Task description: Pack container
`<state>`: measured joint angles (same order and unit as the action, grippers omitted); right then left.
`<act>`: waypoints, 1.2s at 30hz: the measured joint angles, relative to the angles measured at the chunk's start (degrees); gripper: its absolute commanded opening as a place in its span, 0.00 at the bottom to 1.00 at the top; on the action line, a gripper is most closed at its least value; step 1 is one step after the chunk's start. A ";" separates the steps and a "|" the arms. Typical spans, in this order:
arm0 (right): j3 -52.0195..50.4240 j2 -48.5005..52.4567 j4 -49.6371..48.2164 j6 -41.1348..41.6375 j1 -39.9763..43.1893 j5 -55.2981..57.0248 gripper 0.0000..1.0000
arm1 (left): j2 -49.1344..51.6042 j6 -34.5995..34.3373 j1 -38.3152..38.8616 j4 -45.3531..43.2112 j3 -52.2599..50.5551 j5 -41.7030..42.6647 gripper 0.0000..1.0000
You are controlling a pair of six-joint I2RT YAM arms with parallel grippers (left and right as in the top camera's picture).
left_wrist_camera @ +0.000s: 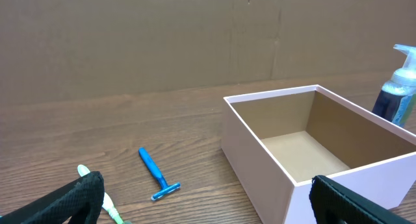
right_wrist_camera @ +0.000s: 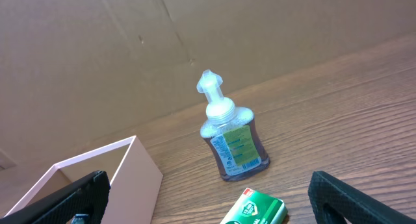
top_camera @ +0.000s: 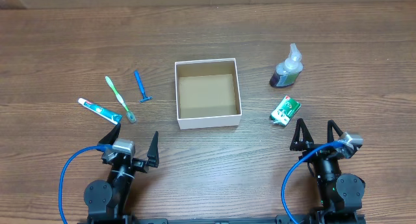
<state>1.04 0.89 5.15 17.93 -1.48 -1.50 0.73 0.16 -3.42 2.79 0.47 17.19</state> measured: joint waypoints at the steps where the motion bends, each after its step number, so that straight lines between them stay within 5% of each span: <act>1: 0.00 0.00 0.00 0.02 0.00 0.00 1.00 | 0.02 0.00 0.00 0.02 0.00 0.00 1.00; 36: 0.00 0.02 -0.39 0.04 0.00 -1.31 1.00 | 0.02 0.00 0.00 0.00 0.00 0.00 1.00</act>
<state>1.04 0.91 4.75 17.98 -1.48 -2.81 0.75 0.16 -3.42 2.79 0.47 17.19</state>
